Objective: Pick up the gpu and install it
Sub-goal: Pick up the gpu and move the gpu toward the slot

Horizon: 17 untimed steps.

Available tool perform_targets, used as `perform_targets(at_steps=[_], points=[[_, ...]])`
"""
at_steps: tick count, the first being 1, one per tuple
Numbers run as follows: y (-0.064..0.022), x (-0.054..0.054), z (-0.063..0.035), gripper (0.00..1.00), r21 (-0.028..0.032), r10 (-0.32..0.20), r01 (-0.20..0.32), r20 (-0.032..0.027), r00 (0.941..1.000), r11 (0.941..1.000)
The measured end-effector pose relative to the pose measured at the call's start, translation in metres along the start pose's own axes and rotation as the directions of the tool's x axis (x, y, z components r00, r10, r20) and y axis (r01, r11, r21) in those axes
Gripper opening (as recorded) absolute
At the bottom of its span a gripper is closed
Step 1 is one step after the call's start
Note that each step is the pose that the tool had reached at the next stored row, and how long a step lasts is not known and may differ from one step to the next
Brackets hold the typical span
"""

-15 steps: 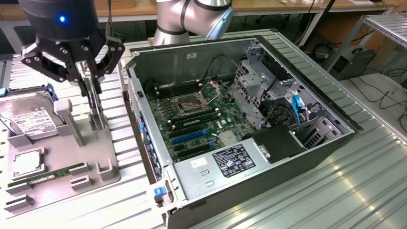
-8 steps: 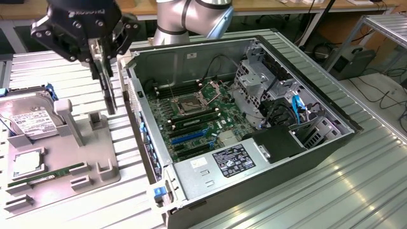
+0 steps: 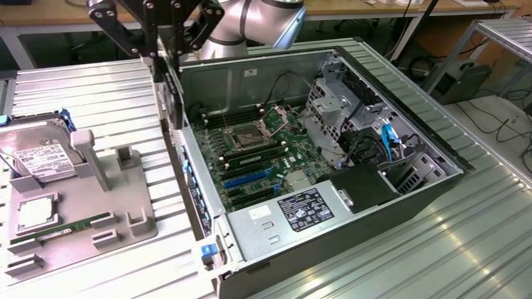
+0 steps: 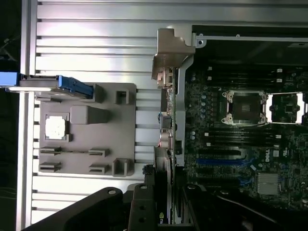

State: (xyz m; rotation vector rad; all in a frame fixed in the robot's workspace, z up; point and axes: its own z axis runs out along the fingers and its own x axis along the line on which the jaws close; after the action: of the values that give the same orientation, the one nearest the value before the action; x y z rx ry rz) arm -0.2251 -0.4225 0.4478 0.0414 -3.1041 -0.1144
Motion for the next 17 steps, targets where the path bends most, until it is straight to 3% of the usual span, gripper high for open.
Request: perform_targets(at_steps=[5, 7, 17], points=[[-0.0007, -0.025, -0.0009, 0.26, -0.0032, 0.0, 0.0, -0.0068, 1.0, 1.0], [-0.0012, -0.044, -0.0009, 0.26, -0.005, 0.0, 0.0, -0.0086, 1.0, 1.0], [-0.0034, -0.091, 0.0072, 0.26, -0.0054, 0.001, -0.001, -0.0105, 0.9999, 1.0]])
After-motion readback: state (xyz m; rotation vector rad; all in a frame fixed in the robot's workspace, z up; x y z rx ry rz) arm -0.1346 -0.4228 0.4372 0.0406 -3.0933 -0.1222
